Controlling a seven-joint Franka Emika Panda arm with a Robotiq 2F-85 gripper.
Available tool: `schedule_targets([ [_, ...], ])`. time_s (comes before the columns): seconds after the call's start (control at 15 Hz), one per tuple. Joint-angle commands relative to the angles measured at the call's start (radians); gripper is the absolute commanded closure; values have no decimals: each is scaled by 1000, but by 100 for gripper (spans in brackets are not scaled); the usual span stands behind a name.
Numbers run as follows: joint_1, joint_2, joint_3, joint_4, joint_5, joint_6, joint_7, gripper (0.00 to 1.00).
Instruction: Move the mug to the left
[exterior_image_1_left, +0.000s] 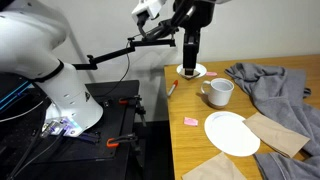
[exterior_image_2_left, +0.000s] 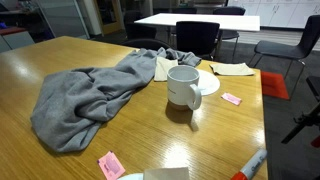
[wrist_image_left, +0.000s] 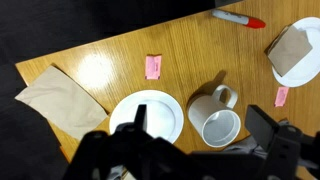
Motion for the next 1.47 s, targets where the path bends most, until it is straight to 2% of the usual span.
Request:
schedule_targets([
  [0.0,-20,1,19,2,9,-3,-7,0],
  [0.53,-20,1,19,2,9,-3,-7,0],
  [1.4,-33,139,91,122,-61,34,107,0],
])
